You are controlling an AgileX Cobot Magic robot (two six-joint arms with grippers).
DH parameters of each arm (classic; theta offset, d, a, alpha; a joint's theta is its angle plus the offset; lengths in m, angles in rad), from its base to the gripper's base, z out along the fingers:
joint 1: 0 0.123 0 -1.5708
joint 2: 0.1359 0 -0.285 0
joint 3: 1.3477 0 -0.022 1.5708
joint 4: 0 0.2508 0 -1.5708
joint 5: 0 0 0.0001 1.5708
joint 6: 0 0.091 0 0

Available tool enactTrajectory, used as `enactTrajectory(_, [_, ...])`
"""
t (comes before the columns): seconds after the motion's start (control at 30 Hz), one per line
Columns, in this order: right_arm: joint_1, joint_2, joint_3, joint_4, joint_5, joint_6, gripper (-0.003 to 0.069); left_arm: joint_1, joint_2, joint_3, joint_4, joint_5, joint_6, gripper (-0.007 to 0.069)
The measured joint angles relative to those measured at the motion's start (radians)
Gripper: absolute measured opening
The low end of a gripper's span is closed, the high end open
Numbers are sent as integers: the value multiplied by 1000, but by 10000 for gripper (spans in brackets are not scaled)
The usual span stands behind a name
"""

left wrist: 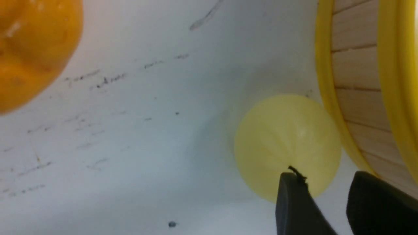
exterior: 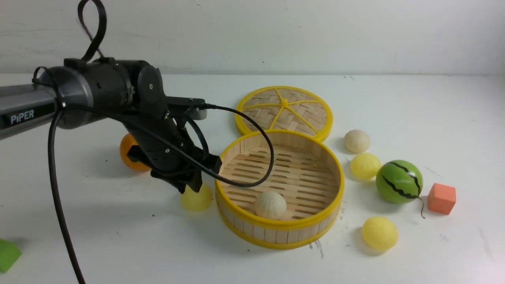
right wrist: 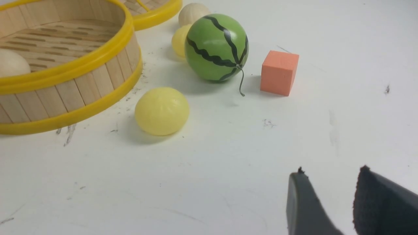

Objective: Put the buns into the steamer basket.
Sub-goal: Use the left arm to grab a steamed stuffed bun

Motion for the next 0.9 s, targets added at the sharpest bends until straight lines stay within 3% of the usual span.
enactTrajectory(0.7, [0,0,0,0,0,0,239,0,53,1,4,-66,34,241])
enactTrajectory(0.83, [0,0,0,0,0,0,239,0,53,1,12,-67,34,165])
enactTrajectory(0.9, [0,0,0,0,0,0,239,0,53,1,13,-65,35,41])
